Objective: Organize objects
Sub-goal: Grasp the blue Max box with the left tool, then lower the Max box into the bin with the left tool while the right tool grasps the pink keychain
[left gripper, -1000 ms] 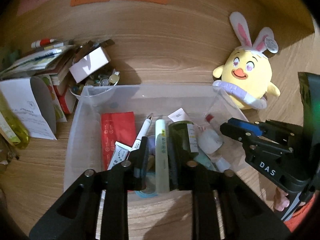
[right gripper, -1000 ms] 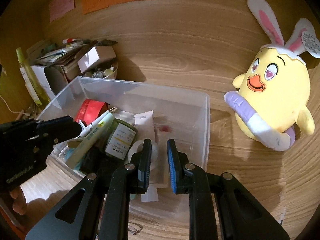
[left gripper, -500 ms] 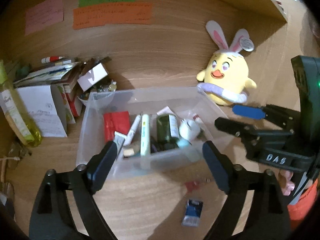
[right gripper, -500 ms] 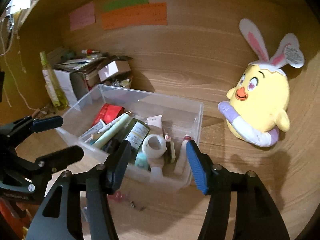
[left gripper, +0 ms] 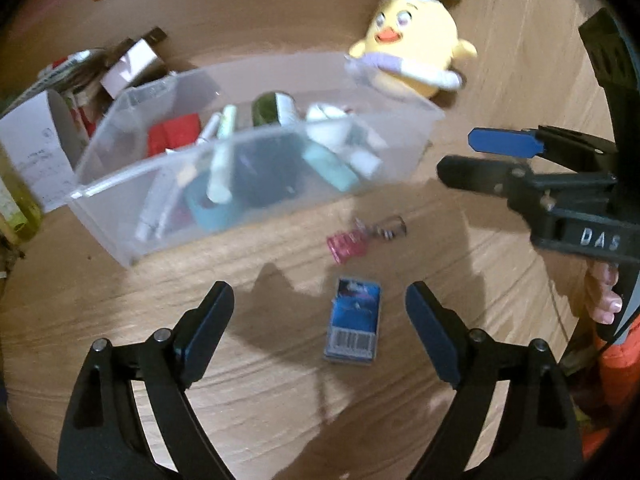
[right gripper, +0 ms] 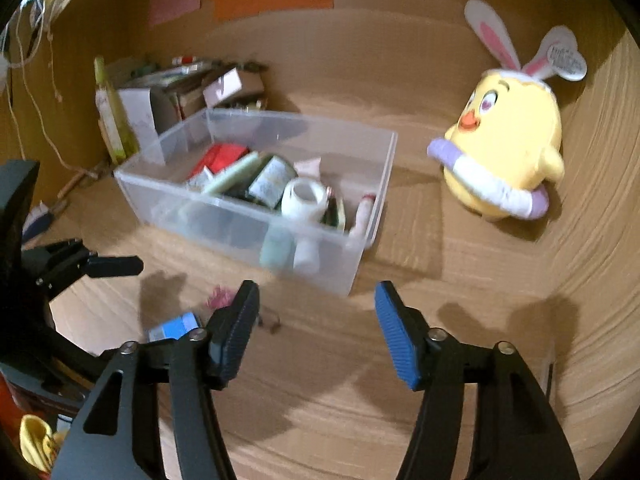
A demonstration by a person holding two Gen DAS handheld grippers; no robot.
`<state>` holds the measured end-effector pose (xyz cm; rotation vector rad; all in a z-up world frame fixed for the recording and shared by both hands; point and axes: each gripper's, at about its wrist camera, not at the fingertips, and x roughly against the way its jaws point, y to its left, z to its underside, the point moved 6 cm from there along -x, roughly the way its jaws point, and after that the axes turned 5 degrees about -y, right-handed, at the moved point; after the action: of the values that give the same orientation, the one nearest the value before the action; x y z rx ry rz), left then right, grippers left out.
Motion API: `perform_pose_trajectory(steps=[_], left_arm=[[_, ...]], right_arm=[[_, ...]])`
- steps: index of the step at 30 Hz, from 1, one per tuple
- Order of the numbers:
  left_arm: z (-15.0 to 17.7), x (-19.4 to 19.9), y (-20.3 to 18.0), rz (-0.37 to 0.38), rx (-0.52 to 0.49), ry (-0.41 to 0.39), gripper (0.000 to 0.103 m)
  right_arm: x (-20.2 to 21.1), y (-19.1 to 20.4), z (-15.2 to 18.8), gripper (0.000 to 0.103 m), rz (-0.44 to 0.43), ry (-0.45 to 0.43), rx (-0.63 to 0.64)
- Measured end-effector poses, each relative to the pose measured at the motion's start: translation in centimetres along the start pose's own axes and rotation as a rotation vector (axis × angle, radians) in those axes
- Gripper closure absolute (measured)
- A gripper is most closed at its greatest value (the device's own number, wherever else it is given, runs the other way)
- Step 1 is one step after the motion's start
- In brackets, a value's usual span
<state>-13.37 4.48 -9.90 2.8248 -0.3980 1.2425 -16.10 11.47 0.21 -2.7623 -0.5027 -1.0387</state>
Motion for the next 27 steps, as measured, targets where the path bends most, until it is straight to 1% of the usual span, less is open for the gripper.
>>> perform_pose_trajectory(steps=[1, 2, 4, 5, 6, 7, 8, 9, 10, 14, 19, 23, 24, 25, 26, 27], left_arm=[[0.2, -0.2, -0.2, 0.005, -0.003, 0.007, 0.019], [0.4, -0.4, -0.4, 0.011, -0.008, 0.018, 0.023], [0.9, -0.9, -0.7, 0.022, -0.024, 0.049, 0.041], [1.0, -0.9, -0.8, 0.014, -0.034, 0.043, 0.042], [1.1, -1.0, -0.9, 0.005, -0.044, 0.043, 0.046], [1.1, -0.9, -0.9, -0.001, -0.05, 0.039, 0.053], [1.1, -0.8, -1.0, 0.002, -0.051, 0.032, 0.058], [1.1, -0.7, -0.9, 0.004, -0.051, 0.03, 0.069], [1.1, -0.6, -0.7, 0.001, -0.05, 0.027, 0.076], [1.4, 0.1, 0.0, 0.012, -0.038, 0.019, 0.076], [1.5, 1.5, 1.5, -0.007, -0.007, -0.014, 0.076], [1.1, 2.7, 3.3, -0.027, 0.036, -0.05, 0.076], [0.9, 3.0, 3.7, -0.026, 0.047, -0.058, 0.076], [0.8, 3.3, 4.0, -0.025, 0.058, -0.066, 0.076], [0.7, 3.5, 4.2, -0.026, 0.068, -0.076, 0.076], [0.6, 3.7, 4.4, -0.028, 0.075, -0.086, 0.076]], right_arm=[[-0.2, 0.2, 0.4, 0.037, 0.001, 0.009, 0.006], [-0.5, 0.3, 0.9, 0.036, 0.002, 0.019, 0.011], [-0.9, 0.6, 1.4, 0.036, -0.004, 0.037, 0.017], [-1.2, 0.8, 1.7, 0.036, -0.011, 0.046, 0.019], [-1.4, 1.0, 1.8, 0.036, -0.017, 0.053, 0.021], [-1.6, 1.2, 2.0, 0.036, -0.024, 0.06, 0.023], [-1.8, 1.5, 2.0, 0.036, -0.03, 0.068, 0.026], [-2.1, 1.9, 2.1, 0.036, -0.037, 0.077, 0.032], [-2.3, 2.4, 2.3, 0.036, -0.041, 0.084, 0.037], [-3.5, 4.4, 2.2, 0.034, -0.055, 0.108, 0.093], [-5.4, 6.2, 2.2, 0.034, -0.057, 0.144, 0.15], [-6.0, 6.6, 1.6, 0.035, -0.057, 0.136, 0.156], [-6.1, 6.6, 1.5, 0.037, -0.061, 0.132, 0.154], [-6.1, 6.6, 1.5, 0.045, -0.066, 0.127, 0.15], [-6.0, 6.7, 1.5, 0.05, -0.076, 0.126, 0.147], [-6.0, 6.7, 1.4, 0.059, -0.088, 0.128, 0.142]])
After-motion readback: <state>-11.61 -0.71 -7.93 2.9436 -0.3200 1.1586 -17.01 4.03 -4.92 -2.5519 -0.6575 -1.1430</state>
